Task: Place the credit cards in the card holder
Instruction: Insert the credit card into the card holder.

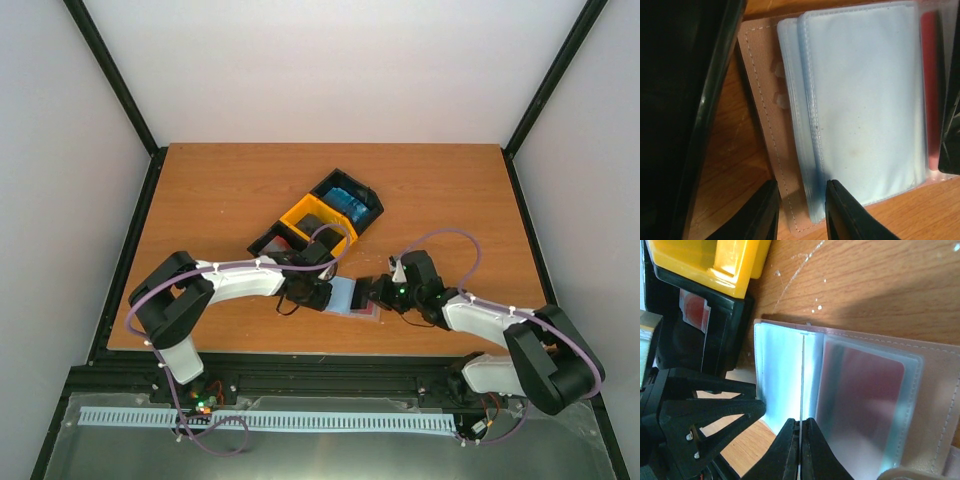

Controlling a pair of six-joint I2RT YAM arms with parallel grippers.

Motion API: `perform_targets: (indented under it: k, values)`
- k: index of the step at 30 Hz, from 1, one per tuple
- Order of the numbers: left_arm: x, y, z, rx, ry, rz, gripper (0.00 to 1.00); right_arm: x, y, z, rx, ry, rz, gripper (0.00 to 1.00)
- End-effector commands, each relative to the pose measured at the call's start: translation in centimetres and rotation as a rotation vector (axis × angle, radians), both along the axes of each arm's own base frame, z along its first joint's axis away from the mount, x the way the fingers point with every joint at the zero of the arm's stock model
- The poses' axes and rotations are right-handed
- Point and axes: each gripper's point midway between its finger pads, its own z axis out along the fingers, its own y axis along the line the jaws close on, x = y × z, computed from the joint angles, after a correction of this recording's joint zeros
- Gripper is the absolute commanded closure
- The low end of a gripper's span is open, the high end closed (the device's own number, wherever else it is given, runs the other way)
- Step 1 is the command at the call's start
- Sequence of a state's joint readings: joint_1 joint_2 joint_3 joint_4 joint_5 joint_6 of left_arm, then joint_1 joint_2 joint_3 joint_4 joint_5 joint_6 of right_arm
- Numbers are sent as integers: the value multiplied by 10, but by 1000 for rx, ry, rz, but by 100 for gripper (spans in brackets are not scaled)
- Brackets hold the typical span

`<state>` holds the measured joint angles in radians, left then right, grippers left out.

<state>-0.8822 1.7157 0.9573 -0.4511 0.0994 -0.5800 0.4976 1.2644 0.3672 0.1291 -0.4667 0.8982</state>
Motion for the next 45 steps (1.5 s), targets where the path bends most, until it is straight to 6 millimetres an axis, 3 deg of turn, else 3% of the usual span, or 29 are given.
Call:
perform_targets:
  k: [1,18,33,39,45]
  values:
    - [0,2,-5,51,-2,-31,73,-1,5,-2,27,13,32,97]
    - [-1,-1,-6,41,7,-35,76,4,13,-27,56,59,27,97]
    - [2,-4,-3,33,3,-32,76,-3,29,-31,115,74,68,96]
    - [1,-4,-3,31,7,-30,76,-2,32,-37,126,107,48,88]
    - [1,-4,1,32,4,-30,76,0,24,-30,57,97,2,70]
